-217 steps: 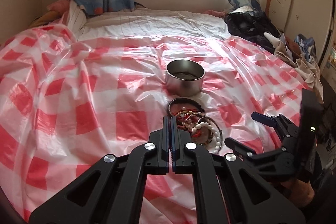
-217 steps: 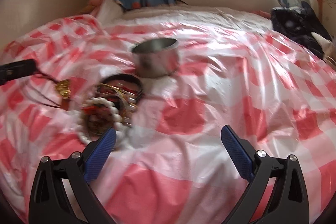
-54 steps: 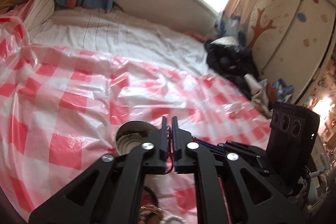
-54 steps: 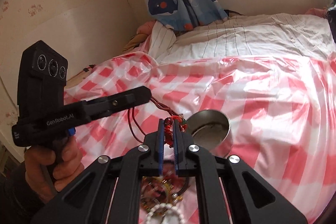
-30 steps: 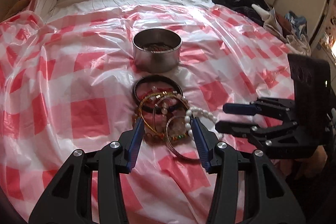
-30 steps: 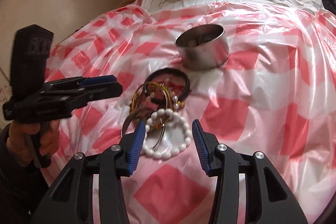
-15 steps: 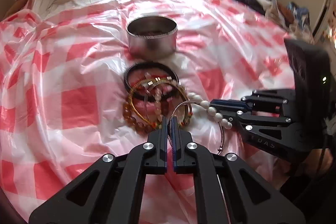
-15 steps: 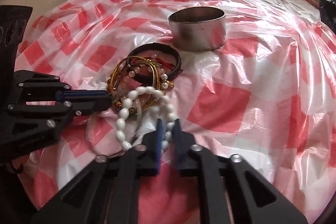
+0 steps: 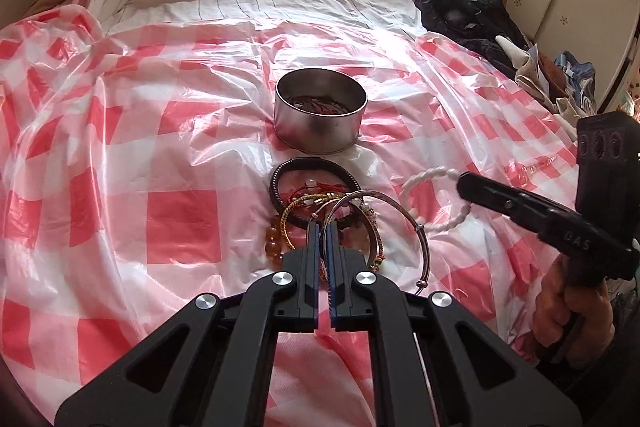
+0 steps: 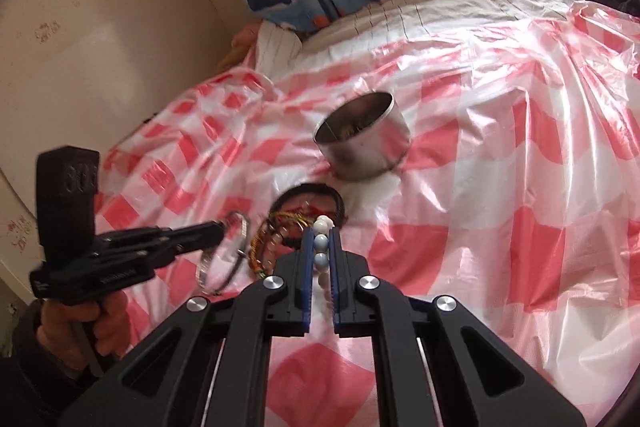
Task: Organize jewelry
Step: 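Grasp the white bead bracelet with the right gripper, then carry the white bead bracelet into the silver tin and open the right gripper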
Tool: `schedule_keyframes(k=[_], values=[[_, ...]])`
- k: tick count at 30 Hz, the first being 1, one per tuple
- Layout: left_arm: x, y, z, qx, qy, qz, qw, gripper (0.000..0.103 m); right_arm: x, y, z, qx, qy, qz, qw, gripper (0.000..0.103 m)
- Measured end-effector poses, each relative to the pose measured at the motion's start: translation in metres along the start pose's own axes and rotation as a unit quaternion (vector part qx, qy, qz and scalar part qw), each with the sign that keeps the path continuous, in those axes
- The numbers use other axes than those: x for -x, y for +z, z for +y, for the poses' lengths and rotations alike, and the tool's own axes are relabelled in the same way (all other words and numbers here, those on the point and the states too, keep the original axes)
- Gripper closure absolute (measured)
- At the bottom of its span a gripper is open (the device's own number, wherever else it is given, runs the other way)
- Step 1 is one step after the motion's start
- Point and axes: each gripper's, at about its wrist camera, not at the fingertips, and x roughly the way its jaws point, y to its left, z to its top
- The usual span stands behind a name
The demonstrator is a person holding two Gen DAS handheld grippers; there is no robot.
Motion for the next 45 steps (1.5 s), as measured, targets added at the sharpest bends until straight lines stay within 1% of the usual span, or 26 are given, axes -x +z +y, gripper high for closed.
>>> schedule_keyframes(k=[5, 9, 13, 20, 23, 25, 26, 28, 29, 31, 34, 35, 36, 37, 39, 41, 42, 43, 45], values=[[0.003, 0.014, -0.005, -0.013, 0.012, -0.017, 0.9997, 0.1, 0.01, 0.017, 0.002, -0.007, 0.022, -0.031, 0.999, 0.095], [-0.001, 0.037, -0.002, -0.013, 0.018, -0.029, 0.9993, 0.1, 0.012, 0.034, 0.002, -0.011, 0.034, -0.048, 0.998, 0.095], [-0.013, 0.058, -0.001, -0.016, 0.03, -0.031, 0.9989, 0.1, 0.007, 0.056, 0.0, -0.012, 0.042, -0.059, 0.997, 0.095], [-0.046, 0.103, 0.004, -0.025, 0.048, -0.028, 0.9981, 0.1, -0.015, 0.095, 0.001, 0.004, 0.043, -0.067, 0.997, 0.095], [-0.065, 0.121, 0.004, -0.025, 0.046, -0.026, 0.9983, 0.1, -0.028, 0.111, 0.002, 0.012, 0.043, -0.068, 0.997, 0.095], [-0.091, 0.131, 0.002, -0.028, 0.028, -0.004, 0.9992, 0.098, -0.033, 0.115, 0.003, 0.016, 0.04, -0.069, 0.997, 0.095], [-0.107, 0.135, 0.001, -0.032, 0.03, 0.012, 0.999, 0.098, -0.038, 0.119, 0.003, 0.021, 0.037, -0.069, 0.997, 0.095], [-0.124, 0.135, -0.001, -0.043, 0.037, 0.029, 0.998, 0.098, -0.051, 0.124, 0.0, 0.025, 0.033, -0.063, 0.997, 0.095], [-0.127, 0.135, 0.001, -0.043, 0.038, 0.03, 0.9979, 0.098, -0.059, 0.125, -0.003, 0.021, 0.033, -0.058, 0.998, 0.095], [-0.122, 0.135, 0.008, -0.034, 0.04, 0.022, 0.9984, 0.097, -0.068, 0.127, -0.008, 0.014, 0.038, -0.051, 0.998, 0.095], [-0.106, 0.138, 0.026, -0.013, 0.056, 0.011, 0.9983, 0.097, -0.082, 0.131, -0.012, 0.004, 0.048, -0.038, 0.998, 0.095], [-0.1, 0.138, 0.031, -0.005, 0.059, 0.007, 0.9982, 0.097, -0.092, 0.131, -0.015, 0.003, 0.037, -0.014, 0.999, 0.095], [-0.092, 0.137, 0.036, 0.002, 0.061, 0.003, 0.9982, 0.096, -0.103, 0.13, -0.017, 0.007, 0.0, 0.007, 1.0, 0.094], [-0.086, 0.135, 0.038, 0.007, 0.062, -0.001, 0.9981, 0.096, -0.107, 0.126, -0.02, 0.009, -0.035, 0.012, 0.999, 0.093], [-0.072, 0.125, 0.041, 0.014, 0.062, -0.004, 0.998, 0.093, -0.105, 0.119, -0.029, 0.002, -0.062, 0.015, 0.998, 0.092], [-0.058, 0.109, 0.039, 0.013, 0.059, -0.005, 0.9981, 0.088, -0.092, 0.113, -0.032, -0.005, -0.068, 0.006, 0.998, 0.085], [-0.05, 0.097, 0.037, 0.012, 0.058, -0.004, 0.9982, 0.087, -0.085, 0.11, -0.032, -0.01, -0.067, 0.002, 0.998, 0.075], [-0.044, 0.086, 0.035, 0.013, 0.056, -0.002, 0.9983, 0.085, -0.078, 0.103, -0.032, -0.013, -0.066, 0.0, 0.998, 0.071], [-0.033, 0.062, 0.031, 0.01, 0.053, 0.006, 0.9985, 0.083, -0.06, 0.08, -0.027, -0.015, -0.06, 0.0, 0.998, 0.069]])
